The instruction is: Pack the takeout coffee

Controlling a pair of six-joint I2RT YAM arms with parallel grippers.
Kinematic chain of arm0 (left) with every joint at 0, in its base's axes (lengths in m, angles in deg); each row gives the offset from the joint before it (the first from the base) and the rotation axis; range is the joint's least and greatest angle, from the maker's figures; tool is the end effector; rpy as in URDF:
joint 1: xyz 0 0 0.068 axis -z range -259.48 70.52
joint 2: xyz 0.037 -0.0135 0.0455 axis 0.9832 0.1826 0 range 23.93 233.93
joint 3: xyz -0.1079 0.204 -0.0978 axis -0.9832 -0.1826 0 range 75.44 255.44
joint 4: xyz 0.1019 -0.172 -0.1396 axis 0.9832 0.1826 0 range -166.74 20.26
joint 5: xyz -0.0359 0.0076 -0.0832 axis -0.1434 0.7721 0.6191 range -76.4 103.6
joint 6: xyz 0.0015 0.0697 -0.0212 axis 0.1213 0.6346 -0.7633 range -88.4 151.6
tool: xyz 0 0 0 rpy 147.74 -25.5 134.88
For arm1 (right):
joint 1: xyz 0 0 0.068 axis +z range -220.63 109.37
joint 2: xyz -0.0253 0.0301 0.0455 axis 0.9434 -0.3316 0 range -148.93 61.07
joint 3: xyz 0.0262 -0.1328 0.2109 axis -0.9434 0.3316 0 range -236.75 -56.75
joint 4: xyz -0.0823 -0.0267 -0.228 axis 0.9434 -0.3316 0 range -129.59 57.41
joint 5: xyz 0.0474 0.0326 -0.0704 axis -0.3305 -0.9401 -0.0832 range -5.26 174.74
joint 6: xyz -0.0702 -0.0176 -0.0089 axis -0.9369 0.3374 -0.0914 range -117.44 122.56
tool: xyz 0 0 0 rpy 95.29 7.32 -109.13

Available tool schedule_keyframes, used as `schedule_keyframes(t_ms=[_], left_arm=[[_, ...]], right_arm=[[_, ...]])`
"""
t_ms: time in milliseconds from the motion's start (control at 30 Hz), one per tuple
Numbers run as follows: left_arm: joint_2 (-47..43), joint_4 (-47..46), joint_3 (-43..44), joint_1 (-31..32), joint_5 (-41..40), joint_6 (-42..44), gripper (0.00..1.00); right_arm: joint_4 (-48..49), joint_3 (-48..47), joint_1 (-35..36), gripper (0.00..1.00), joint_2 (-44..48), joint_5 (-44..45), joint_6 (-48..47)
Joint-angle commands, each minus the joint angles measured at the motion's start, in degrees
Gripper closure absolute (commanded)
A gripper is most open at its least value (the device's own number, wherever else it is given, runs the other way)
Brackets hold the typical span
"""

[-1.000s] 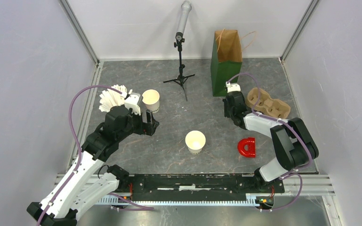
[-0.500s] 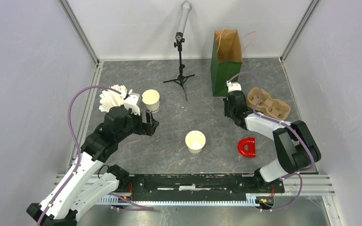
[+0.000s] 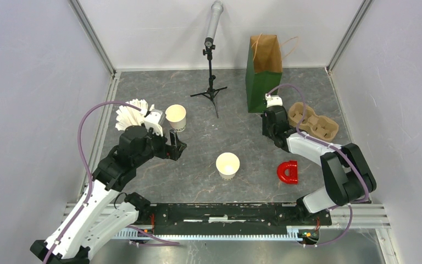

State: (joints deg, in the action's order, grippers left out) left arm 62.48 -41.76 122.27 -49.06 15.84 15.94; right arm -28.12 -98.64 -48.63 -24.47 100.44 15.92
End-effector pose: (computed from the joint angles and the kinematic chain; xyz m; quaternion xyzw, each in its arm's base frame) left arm 0.1426 -0.0866 0.2952 0.1194 0.8428 -0.2206 0.4762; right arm 0.2925 0.1005 0.1574 -0.0089 0.8967 0.0115 0.4425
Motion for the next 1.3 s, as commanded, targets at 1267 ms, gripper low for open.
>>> schedule_keyframes(t_ms=[1267], left_arm=[[-0.3, -2.8, -0.4, 0.2, 1.8, -1.0, 0.08]], right_arm=[[2.7, -1.6, -0.9, 0.82, -3.7, -0.3, -1.0]])
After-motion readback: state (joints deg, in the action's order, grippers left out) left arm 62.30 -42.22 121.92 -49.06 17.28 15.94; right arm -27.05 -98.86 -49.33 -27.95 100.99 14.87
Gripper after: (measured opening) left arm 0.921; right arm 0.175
